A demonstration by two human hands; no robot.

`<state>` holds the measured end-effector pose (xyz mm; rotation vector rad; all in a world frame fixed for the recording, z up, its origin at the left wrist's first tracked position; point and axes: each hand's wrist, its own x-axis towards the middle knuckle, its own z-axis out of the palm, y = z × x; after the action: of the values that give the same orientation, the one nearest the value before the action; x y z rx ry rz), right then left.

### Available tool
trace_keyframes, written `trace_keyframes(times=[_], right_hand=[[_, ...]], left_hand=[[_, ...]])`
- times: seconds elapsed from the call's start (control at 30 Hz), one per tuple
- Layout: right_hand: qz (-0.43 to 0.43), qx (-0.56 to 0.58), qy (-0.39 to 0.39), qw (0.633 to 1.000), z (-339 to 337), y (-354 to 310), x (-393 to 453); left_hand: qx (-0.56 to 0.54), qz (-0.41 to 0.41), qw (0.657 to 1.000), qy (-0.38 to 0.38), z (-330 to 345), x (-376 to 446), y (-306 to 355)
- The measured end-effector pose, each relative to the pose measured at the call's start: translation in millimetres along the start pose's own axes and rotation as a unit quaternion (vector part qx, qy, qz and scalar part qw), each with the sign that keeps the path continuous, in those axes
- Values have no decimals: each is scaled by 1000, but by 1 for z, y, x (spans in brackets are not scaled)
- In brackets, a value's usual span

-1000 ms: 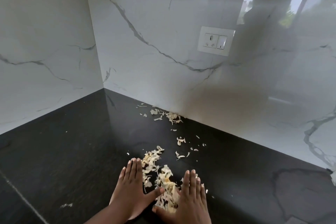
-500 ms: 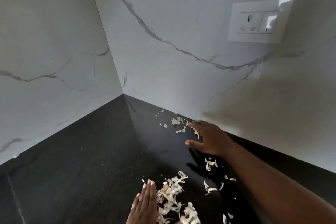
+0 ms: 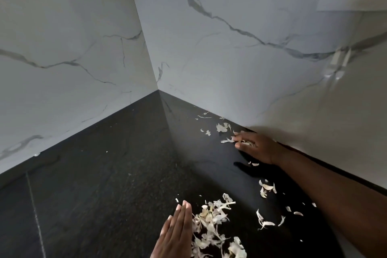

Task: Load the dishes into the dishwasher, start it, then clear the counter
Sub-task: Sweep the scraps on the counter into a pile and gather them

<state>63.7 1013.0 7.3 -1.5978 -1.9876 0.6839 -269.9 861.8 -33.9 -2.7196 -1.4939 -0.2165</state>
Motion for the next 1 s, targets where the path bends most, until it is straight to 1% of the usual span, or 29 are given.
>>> trace_keyframes(times=[0.07, 0.1, 0.13, 0.17, 0.2, 0.23, 0.27, 0.3, 0.33, 0.43, 0.47, 0.5, 0.53, 0.6, 0.67, 0.73, 0.87, 0.93, 1.0], right_hand=[[-22, 17, -43, 999, 7, -15, -29], [-43, 17, -67, 997, 12, -25, -48], [-64, 16, -95, 993, 17, -37, -68], [-77, 19, -127, 989, 22, -50, -89], [-78, 31, -159, 984, 26, -62, -108], [-69, 57, -185, 979, 29, -73, -124], [-61, 88, -195, 975, 29, -83, -137], [-59, 111, -183, 975, 28, -88, -146], [-61, 128, -153, 978, 24, -92, -151], [-27, 161, -10, 987, -4, -74, -153], [-8, 135, 24, 991, -16, -62, -153], [15, 84, 38, 996, -28, -47, -155], [46, 19, 34, 998, -36, -34, -157], [94, -95, -8, 991, -40, -12, -166], [94, -152, -52, 982, -29, -6, -174], [62, -158, -82, 982, -15, -20, -182], [2, -194, -140, 971, 18, -67, -205], [-13, -183, -155, 971, 35, -89, -215], [-3, -130, -156, 979, 46, -102, -221]], left_hand=[[56, 48, 997, -21, -7, 0, 4], [20, 33, 998, -43, -12, -7, 6], [-55, 17, 994, -95, -16, -13, 9], [-90, -14, 984, -150, -15, -12, 11], [-97, -48, 978, -176, -16, -13, 15], [-86, -72, 977, -182, -17, -16, 22], [-86, -62, 982, -156, -27, -12, 20], [-94, -56, 986, -128, -29, -13, 23], [-91, -48, 991, -88, -31, -12, 26], [-123, -70, 985, -101, -41, -16, 29], [-132, -78, 982, -106, -45, -17, 32], [-133, -83, 982, -109, -45, -19, 32], [-136, -87, 980, -114, -48, -19, 33], [-140, -90, 978, -123, -50, -20, 34], [-142, -91, 977, -130, -51, -20, 34], [-138, -89, 977, -134, -51, -20, 33], [-136, -85, 978, -133, -50, -22, 34], [-139, -83, 977, -135, -50, -22, 35], [-140, -82, 978, -130, -51, -22, 35]])
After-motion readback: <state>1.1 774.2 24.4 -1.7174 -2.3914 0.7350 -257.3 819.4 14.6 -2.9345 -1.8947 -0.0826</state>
